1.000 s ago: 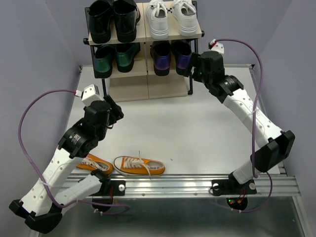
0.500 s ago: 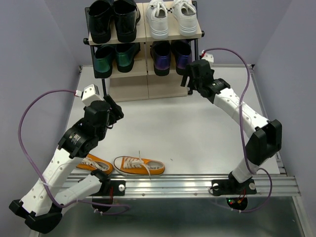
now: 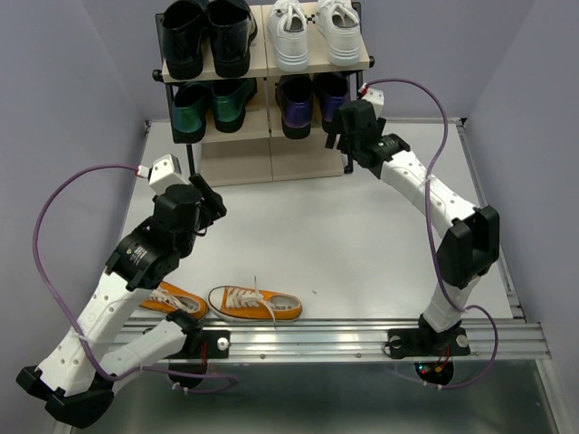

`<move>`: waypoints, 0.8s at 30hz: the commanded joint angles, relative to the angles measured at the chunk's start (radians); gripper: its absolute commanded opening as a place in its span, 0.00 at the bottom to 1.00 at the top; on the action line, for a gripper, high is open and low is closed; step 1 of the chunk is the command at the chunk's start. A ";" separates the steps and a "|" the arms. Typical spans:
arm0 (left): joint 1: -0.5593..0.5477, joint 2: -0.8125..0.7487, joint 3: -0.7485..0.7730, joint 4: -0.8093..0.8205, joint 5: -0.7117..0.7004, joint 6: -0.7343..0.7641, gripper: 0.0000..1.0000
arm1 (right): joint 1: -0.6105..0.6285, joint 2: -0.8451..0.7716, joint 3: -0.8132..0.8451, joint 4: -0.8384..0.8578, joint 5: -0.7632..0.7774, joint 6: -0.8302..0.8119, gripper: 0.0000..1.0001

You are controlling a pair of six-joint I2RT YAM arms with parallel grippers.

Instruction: Place and organize the shoes onto the shoe shelf

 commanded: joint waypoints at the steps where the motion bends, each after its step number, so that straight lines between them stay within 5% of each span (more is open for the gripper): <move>1: 0.006 -0.011 0.002 0.008 -0.023 -0.002 0.67 | 0.004 0.018 0.087 0.075 0.041 -0.010 0.84; 10: 0.006 -0.017 0.004 0.003 -0.021 -0.008 0.67 | 0.004 -0.020 0.022 0.091 0.003 -0.002 0.84; 19: 0.006 0.009 -0.010 0.022 -0.009 -0.011 0.67 | 0.014 -0.253 -0.276 0.128 -0.187 0.020 0.85; 24: 0.006 0.021 -0.010 0.025 -0.020 -0.013 0.67 | 0.126 -0.414 -0.458 0.132 -0.279 0.003 0.88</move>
